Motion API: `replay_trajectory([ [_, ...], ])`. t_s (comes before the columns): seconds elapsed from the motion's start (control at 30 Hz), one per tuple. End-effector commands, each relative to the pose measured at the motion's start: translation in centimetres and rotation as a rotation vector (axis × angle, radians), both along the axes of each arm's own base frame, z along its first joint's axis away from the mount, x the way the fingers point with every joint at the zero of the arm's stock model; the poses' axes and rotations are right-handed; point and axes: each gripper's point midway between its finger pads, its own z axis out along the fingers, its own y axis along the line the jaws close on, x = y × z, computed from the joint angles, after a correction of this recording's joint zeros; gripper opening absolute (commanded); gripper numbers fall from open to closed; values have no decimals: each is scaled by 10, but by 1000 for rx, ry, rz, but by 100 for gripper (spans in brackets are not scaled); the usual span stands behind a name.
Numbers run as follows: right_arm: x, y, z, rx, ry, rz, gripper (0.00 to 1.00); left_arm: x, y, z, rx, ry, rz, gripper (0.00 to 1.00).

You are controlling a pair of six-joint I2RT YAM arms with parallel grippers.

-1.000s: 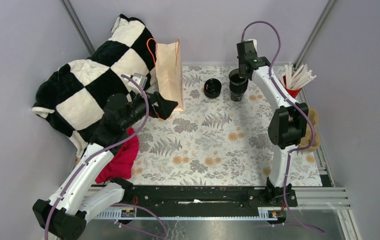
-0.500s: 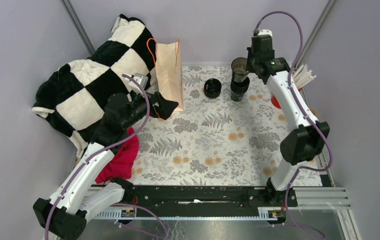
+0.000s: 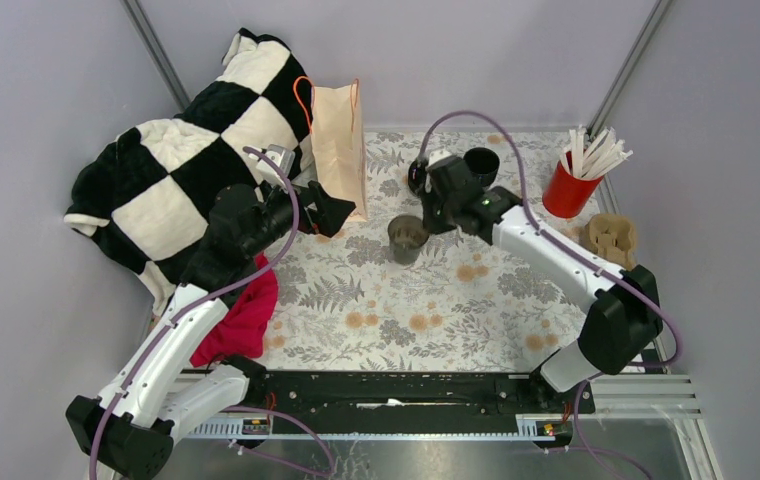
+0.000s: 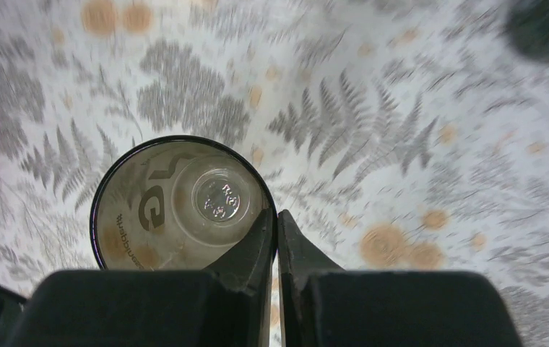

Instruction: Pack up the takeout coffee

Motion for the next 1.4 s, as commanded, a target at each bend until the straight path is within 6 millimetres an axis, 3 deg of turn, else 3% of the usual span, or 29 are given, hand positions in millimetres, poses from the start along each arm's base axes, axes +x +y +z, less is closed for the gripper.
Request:
replay_trajectory([
  [0.0, -21, 26, -19, 58, 29, 39, 0, 2, 1, 25, -22, -58, 11, 99],
  [0.17, -32, 37, -46, 42, 51, 51, 0, 2, 0, 24, -22, -54, 7, 99],
  [0.37, -36, 35, -71, -22, 59, 28, 0, 1, -1, 24, -24, -53, -2, 99],
  [0.7, -35, 31, -90, -129, 34, -1, 0, 1, -1, 24, -24, -54, -3, 99],
  [0.73, -35, 30, -90, -129, 31, -2, 2, 1, -1, 24, -24, -54, -2, 99],
  [0.83, -36, 32, -82, -110, 21, 0, 22, 1, -1, 24, -23, -53, -3, 99],
  [1.03, -24, 35, -20, -70, -72, 5, 56, 2, -2, 23, -21, -51, -8, 99],
  [1.1, -8, 32, 0, -55, -119, -18, 62, 2, -2, 24, -22, -53, -8, 99],
  [1.2, 38, 23, 13, -14, -167, -73, 63, 1, -3, 24, -23, -54, -13, 99],
  [1.37, 126, 5, -5, -62, -204, -184, 63, 0, -3, 25, -22, -56, -12, 99],
])
